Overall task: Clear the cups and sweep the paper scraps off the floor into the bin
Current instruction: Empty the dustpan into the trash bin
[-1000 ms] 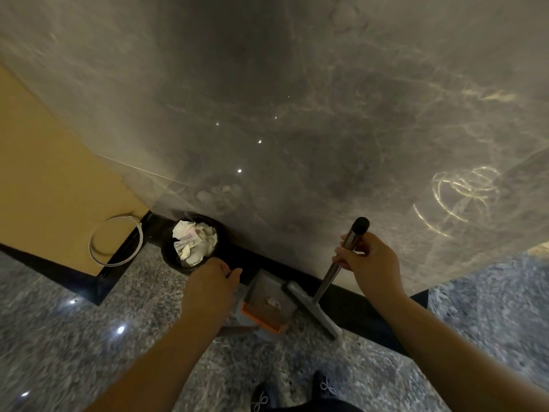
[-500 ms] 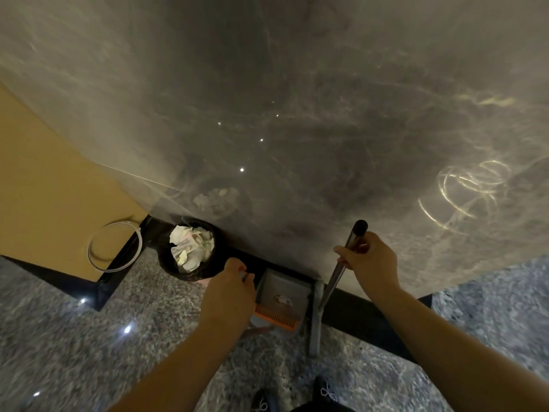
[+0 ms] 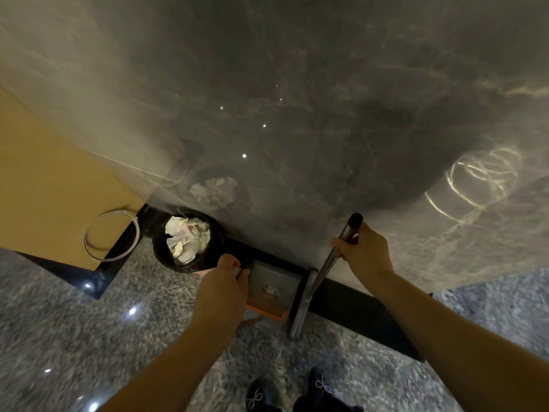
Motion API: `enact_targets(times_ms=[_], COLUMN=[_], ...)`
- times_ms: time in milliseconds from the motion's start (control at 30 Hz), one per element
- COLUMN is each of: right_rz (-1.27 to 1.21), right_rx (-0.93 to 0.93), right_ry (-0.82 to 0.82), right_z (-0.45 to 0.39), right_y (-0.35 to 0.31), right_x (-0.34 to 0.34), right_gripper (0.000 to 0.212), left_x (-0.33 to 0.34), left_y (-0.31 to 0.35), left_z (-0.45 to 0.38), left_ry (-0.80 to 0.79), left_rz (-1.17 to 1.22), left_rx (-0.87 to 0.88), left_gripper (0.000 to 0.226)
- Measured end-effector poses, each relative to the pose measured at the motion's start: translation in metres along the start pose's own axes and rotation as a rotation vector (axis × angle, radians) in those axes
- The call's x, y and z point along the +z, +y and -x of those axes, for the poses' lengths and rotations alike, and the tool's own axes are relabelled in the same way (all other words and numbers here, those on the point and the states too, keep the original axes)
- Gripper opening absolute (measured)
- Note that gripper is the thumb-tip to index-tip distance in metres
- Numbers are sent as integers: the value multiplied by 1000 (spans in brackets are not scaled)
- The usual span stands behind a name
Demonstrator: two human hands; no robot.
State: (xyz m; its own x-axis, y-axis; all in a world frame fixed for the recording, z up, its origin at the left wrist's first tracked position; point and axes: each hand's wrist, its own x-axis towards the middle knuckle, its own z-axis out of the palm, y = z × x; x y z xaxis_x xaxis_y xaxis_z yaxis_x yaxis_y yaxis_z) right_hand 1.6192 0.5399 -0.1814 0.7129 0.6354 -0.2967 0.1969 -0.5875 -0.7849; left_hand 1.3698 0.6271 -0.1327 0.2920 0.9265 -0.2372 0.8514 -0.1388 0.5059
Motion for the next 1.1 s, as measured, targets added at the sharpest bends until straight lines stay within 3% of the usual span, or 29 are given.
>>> enact_targets(times_ms=[400,700,867,1100], right_rz=[12,-84,-2,14], right_rx=[106,99,68,84], right_ry=[-19,13,20,-42], right_z=[-28,-43,-56,-69], right_y=[20,14,9,11], right_x=[20,24,27,31], right_gripper=[24,20,14,17], left_x=[1,-2,-3,-5], left_y=[-1,3,3,8], left_z=[-22,-42,-46,-56], left_ry=[-31,-75,-53,-49], left_rz=[-12,-20,-90,0], left_rx=[-8,-13,18,10], left_gripper=[23,28,30,30])
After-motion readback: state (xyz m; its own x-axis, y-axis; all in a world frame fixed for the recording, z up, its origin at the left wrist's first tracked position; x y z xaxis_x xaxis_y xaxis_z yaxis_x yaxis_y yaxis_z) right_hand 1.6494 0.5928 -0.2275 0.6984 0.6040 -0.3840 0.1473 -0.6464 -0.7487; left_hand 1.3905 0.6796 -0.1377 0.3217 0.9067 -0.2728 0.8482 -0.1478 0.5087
